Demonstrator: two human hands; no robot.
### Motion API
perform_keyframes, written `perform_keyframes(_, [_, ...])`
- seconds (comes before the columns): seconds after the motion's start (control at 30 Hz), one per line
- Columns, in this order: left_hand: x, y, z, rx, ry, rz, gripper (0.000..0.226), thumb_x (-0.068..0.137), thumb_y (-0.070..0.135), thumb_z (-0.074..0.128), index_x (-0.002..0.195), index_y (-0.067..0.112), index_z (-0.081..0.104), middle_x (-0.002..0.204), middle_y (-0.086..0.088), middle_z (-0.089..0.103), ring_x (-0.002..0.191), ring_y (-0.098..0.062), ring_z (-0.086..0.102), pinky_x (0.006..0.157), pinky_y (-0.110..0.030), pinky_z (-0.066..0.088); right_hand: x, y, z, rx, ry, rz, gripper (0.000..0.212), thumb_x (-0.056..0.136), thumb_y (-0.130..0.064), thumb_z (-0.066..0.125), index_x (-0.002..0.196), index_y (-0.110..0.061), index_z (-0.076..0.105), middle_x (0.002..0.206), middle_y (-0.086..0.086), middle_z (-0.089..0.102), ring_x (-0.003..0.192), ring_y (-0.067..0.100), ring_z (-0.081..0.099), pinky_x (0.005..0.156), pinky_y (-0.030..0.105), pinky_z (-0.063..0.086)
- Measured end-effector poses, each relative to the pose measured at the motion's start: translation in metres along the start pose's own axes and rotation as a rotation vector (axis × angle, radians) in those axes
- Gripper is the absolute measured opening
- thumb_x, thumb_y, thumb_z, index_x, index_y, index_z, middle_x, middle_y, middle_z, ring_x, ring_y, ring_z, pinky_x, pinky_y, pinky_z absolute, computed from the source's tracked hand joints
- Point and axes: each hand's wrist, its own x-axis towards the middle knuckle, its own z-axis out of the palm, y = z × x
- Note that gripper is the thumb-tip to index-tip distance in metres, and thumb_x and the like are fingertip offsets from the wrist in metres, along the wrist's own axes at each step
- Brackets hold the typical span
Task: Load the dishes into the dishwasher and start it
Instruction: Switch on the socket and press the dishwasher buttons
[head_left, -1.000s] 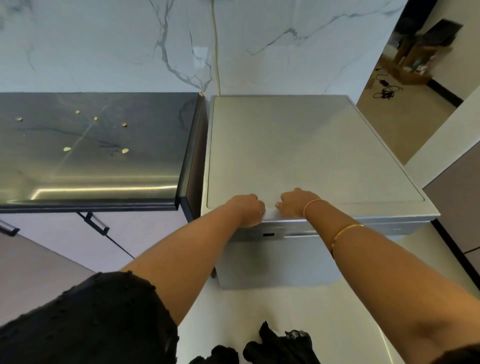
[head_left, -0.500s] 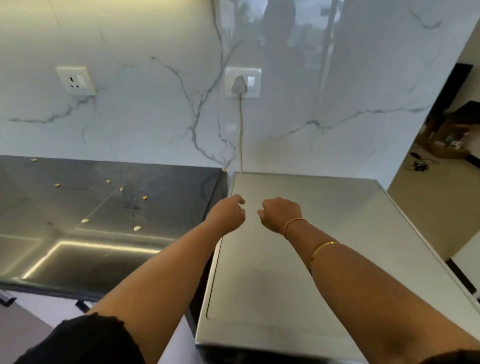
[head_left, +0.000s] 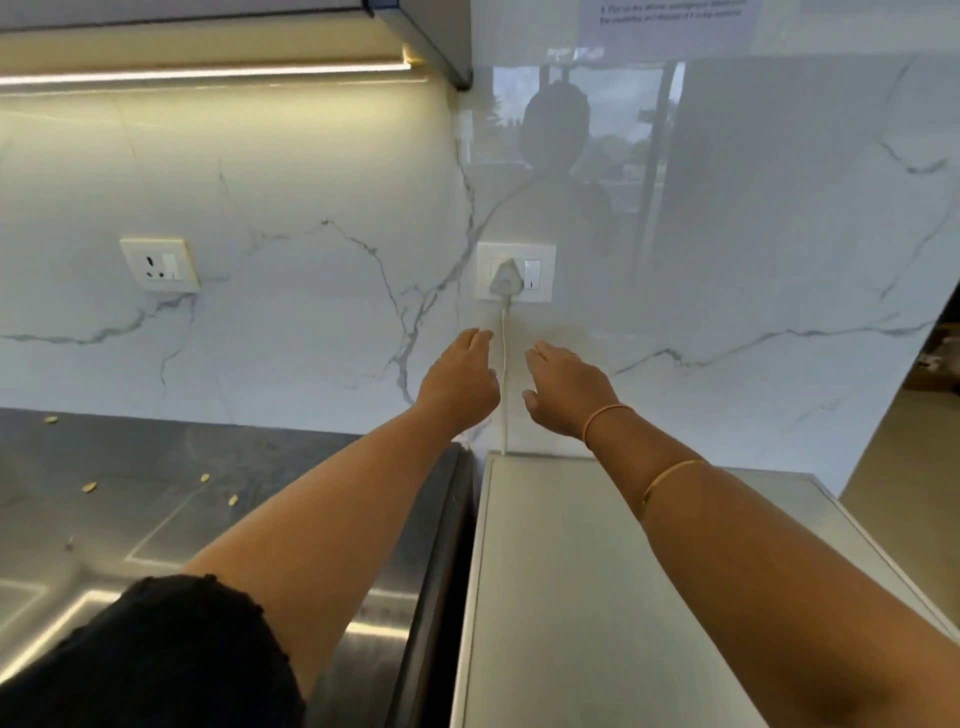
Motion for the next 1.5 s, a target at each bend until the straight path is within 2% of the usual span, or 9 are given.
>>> perform_keyframes(0.13, [0.046,-0.010,-0.003,0.058,-0.053,0.079,0.068,0.094,0.015,0.043,0.150,0.010,0.005,0.158,-0.010,0.001,0.146,-0.023,0.003,0.117,-0.036,0.010,0.042,0.014,-0.006,-0.010,-0.005,0.043,0.064,0.095,-0.026,0.046,0.149,-0.009,0.016,0.158,0.006,0.009,0.140,0.027,0.026,0.107,0.041,0.037])
perform_keyframes(0.27, [0.089,-0.015,-0.002,0.164,-0.112,0.123,0.071,0.095,0.017,0.036,0.148,0.005,-0.010,0.157,-0.012,-0.014,0.145,-0.024,-0.012,0.120,-0.037,-0.001,0.076,0.028,0.004,-0.014,-0.017,0.070,0.068,0.095,-0.027,0.045,0.151,-0.012,0.008,0.159,0.002,-0.001,0.142,0.026,0.022,0.109,0.043,0.036])
perform_keyframes(0.43, [0.130,-0.026,0.014,0.175,-0.122,0.146,0.079,0.087,0.003,0.032,0.146,0.007,-0.019,0.154,-0.010,-0.024,0.143,-0.023,-0.021,0.119,-0.038,-0.007,0.109,0.045,0.026,-0.096,-0.003,0.077,0.073,0.096,-0.024,0.042,0.151,-0.012,-0.004,0.158,0.004,-0.013,0.146,0.029,0.006,0.114,0.046,0.025])
perform_keyframes(0.9, [0.167,-0.053,0.047,0.228,-0.131,0.191,0.087,0.083,-0.002,0.033,0.143,0.017,-0.026,0.154,-0.003,-0.027,0.142,-0.019,-0.023,0.116,-0.034,-0.011,0.143,0.061,0.072,-0.136,0.135,0.104,0.078,0.094,-0.017,0.049,0.150,-0.014,-0.006,0.159,0.001,-0.010,0.145,0.028,0.010,0.113,0.051,0.018])
perform_keyframes(1.03, [0.167,-0.052,0.047,0.245,-0.122,0.197,0.088,0.083,-0.001,0.035,0.144,0.016,-0.026,0.154,-0.004,-0.027,0.143,-0.019,-0.022,0.115,-0.032,-0.011,0.145,0.051,0.082,-0.162,0.167,0.189,0.083,0.078,-0.029,0.074,0.146,-0.012,0.029,0.155,0.008,0.024,0.135,0.034,0.038,0.101,0.057,0.035])
perform_keyframes(1.07, [0.167,-0.053,0.047,0.251,-0.122,0.198,0.088,0.083,-0.001,0.035,0.144,0.016,-0.026,0.154,-0.004,-0.026,0.143,-0.019,-0.022,0.115,-0.032,-0.011,0.146,0.049,0.084,-0.163,0.180,0.202,0.084,0.077,-0.031,0.075,0.146,-0.013,0.030,0.154,0.008,0.025,0.134,0.035,0.038,0.101,0.057,0.036])
perform_keyframes(1.2, [0.167,-0.052,0.044,0.267,-0.129,0.201,0.086,0.084,0.000,0.035,0.144,0.016,-0.025,0.154,-0.005,-0.026,0.143,-0.020,-0.021,0.114,-0.031,-0.011,0.150,0.048,0.091,-0.114,0.184,0.154,0.083,0.093,-0.028,0.055,0.149,-0.015,-0.004,0.158,0.007,-0.011,0.145,0.034,0.003,0.114,0.052,0.010])
perform_keyframes(1.3, [0.165,-0.050,0.041,0.293,-0.138,0.199,0.084,0.086,0.000,0.035,0.144,0.015,-0.024,0.155,-0.006,-0.024,0.144,-0.021,-0.019,0.114,-0.031,-0.010,0.145,0.050,0.089,-0.087,0.160,0.141,0.078,0.096,-0.026,0.046,0.149,-0.015,-0.011,0.156,0.005,-0.019,0.145,0.032,-0.008,0.115,0.047,0.002])
perform_keyframes(1.5, [0.163,-0.039,0.024,0.361,-0.191,0.186,0.076,0.089,0.003,0.031,0.147,0.010,-0.018,0.157,-0.010,-0.015,0.145,-0.023,-0.013,0.118,-0.037,-0.003,0.129,0.057,0.080,-0.118,0.088,0.095,0.068,0.097,-0.024,0.039,0.150,-0.009,-0.001,0.158,0.006,-0.011,0.146,0.031,0.005,0.115,0.049,0.015])
